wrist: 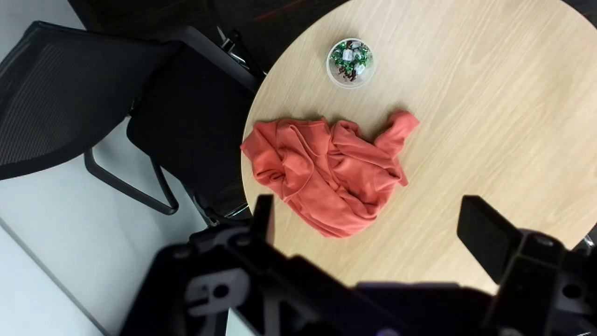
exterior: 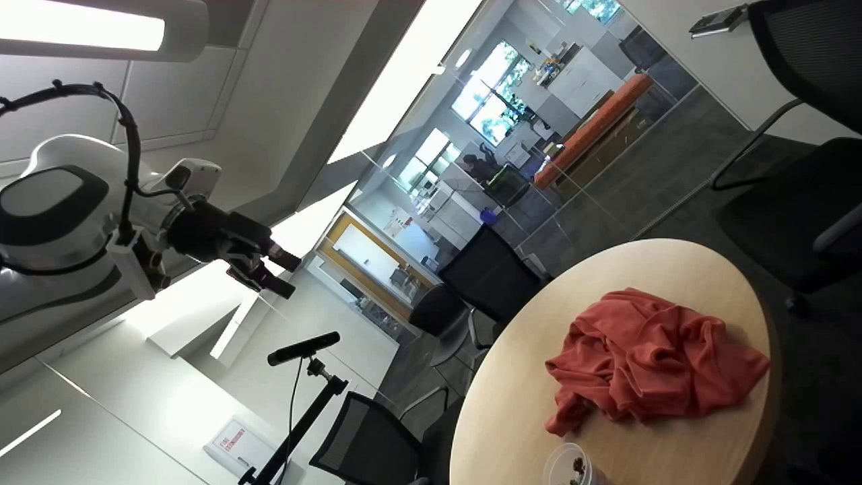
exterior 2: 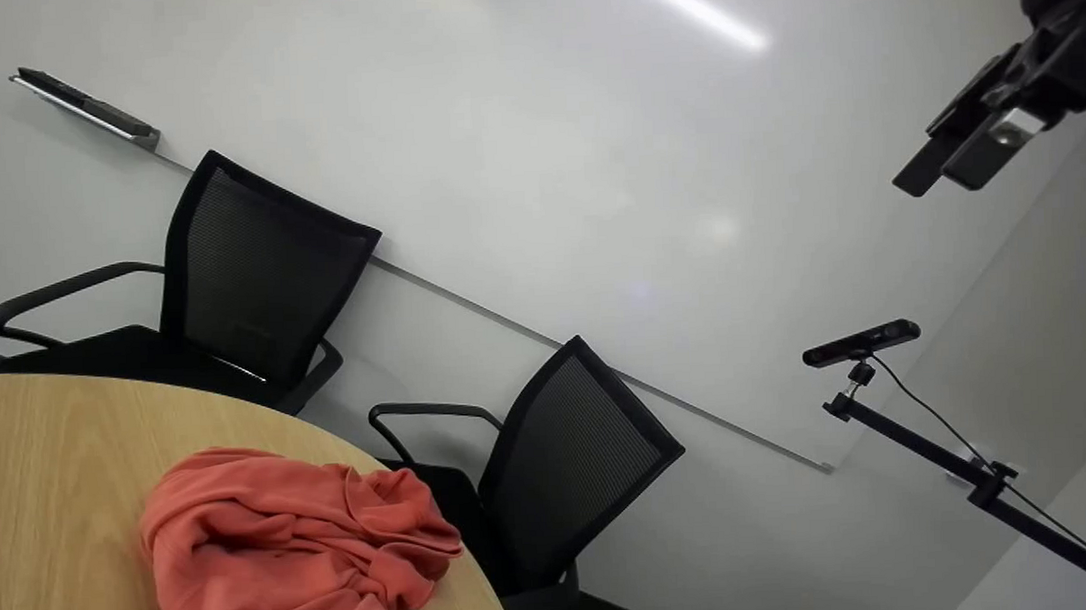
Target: Pour the sweets in the cup onto the table
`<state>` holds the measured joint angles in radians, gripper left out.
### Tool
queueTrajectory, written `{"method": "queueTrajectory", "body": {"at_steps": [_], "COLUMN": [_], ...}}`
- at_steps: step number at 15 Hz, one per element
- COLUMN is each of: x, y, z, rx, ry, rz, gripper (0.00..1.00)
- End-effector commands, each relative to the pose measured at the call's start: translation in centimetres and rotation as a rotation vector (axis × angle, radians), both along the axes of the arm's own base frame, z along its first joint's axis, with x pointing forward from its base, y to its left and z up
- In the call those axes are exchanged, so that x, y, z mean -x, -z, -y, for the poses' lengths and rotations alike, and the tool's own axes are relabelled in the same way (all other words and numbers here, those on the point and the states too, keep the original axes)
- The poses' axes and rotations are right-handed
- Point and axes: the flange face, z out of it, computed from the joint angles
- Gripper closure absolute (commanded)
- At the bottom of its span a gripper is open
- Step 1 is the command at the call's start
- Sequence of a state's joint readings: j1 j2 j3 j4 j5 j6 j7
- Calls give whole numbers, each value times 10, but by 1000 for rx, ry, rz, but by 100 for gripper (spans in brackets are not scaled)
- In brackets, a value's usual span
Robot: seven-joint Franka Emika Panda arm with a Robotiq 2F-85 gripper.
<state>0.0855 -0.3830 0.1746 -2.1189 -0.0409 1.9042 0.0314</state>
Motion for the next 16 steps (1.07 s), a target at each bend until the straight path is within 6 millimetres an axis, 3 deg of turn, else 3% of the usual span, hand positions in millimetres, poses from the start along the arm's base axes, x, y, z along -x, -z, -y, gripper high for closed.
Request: {"method": "queueTrajectory", "body": {"at_steps": [1, 3, 7, 13, 15, 16], "x": [-10, -18, -26, -13, -7, -12], "y": [17, 43, 119, 234, 260, 246], "z": [-5, -9, -15, -13, -11, -11], "rx": [26, 44, 63, 21, 9, 29], "ry": [6, 2, 24, 109, 141, 100], "rz": [-22, -48, -109, -186, -239, -223], "gripper": [0, 0, 0, 0, 0, 0]}}
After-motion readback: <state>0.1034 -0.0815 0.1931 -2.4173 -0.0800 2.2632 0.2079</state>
